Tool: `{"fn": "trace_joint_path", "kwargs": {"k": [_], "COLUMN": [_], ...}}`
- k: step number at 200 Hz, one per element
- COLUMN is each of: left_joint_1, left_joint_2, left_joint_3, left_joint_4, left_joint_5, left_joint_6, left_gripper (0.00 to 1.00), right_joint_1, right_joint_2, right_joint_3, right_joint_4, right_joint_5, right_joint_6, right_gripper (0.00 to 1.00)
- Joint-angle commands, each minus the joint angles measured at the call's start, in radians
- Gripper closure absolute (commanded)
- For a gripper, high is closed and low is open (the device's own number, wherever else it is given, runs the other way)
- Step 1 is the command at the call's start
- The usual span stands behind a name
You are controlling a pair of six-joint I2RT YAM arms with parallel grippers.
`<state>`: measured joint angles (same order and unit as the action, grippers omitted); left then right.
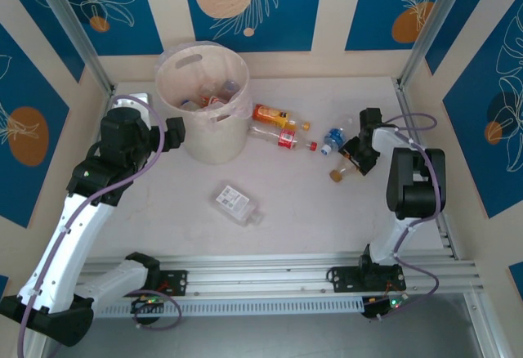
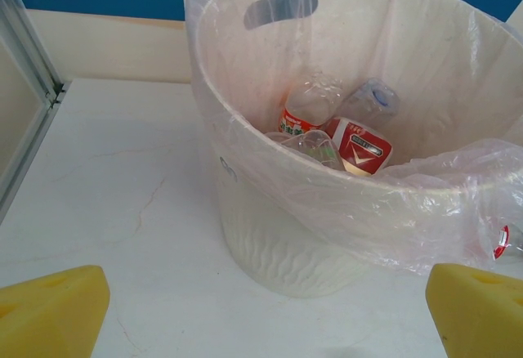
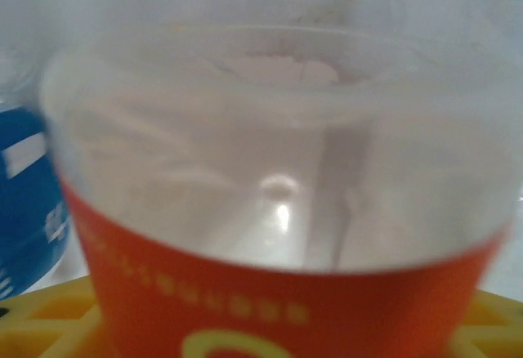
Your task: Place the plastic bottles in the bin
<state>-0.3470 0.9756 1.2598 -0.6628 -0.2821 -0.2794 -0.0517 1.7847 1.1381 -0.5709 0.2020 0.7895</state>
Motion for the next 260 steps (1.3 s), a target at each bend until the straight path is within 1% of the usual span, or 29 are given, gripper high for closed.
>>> {"fn": "trace_joint_path", "kwargs": {"k": [1, 16, 40, 52, 71, 103, 130, 158, 178, 216, 260], "left_joint_1": [0.004, 0.004, 0.004, 0.004, 0.004, 0.004, 0.004, 0.004, 0.005, 0.004, 0.004], "left_joint_2": [-0.02, -0.02, -0.02, -0.021, -0.021, -0.023, -0.024, -0.025, -0.022, -0.023, -0.027], "left_joint_3": [0.005, 0.004, 0.001, 0.0, 0.001, -0.003, -0.003, -0.013, -0.02, -0.028, -0.033], "left_joint_4": [-0.009, -0.007, -0.004, -0.004, -0.004, -0.01, -0.02, -0.024, -0.023, -0.021, -0.018], "left_joint_5": [-0.018, -0.017, -0.017, -0.018, -0.017, -0.025, -0.026, -0.027, -0.021, -0.018, -0.012], "left_joint_6": [0.009, 0.007, 0.005, 0.006, 0.005, 0.008, 0.007, 0.004, 0.0, -0.002, -0.003], "left_gripper": [0.01, 0.0, 0.0, 0.01, 0.01, 0.0, 0.0, 0.0, 0.01, 0.0, 0.01], "right_joint_1": [0.015, 0.028, 0.058, 0.071, 0.106, 0.223, 0.349, 0.459, 0.521, 0.615, 0.691], "right_joint_2": [-0.108, -0.163, -0.251, -0.283, -0.327, -0.376, -0.357, -0.298, -0.221, 0.0, 0.305], "right_joint_3": [-0.003, 0.005, 0.028, 0.047, 0.085, 0.204, 0.369, 0.55, 0.686, 1.011, 1.426], "right_joint_4": [-0.04, -0.064, -0.093, -0.11, -0.127, -0.123, -0.095, -0.018, 0.033, 0.041, 0.016], "right_joint_5": [0.025, 0.042, 0.065, 0.067, 0.058, 0.054, 0.07, 0.093, 0.098, 0.102, 0.052], "right_joint_6": [-0.019, -0.026, -0.038, -0.042, -0.054, -0.088, -0.137, -0.197, -0.238, -0.317, -0.413], "right_gripper": [0.37, 0.38, 0.42, 0.47, 0.47, 0.49, 0.48, 0.48, 0.49, 0.49, 0.48]}}
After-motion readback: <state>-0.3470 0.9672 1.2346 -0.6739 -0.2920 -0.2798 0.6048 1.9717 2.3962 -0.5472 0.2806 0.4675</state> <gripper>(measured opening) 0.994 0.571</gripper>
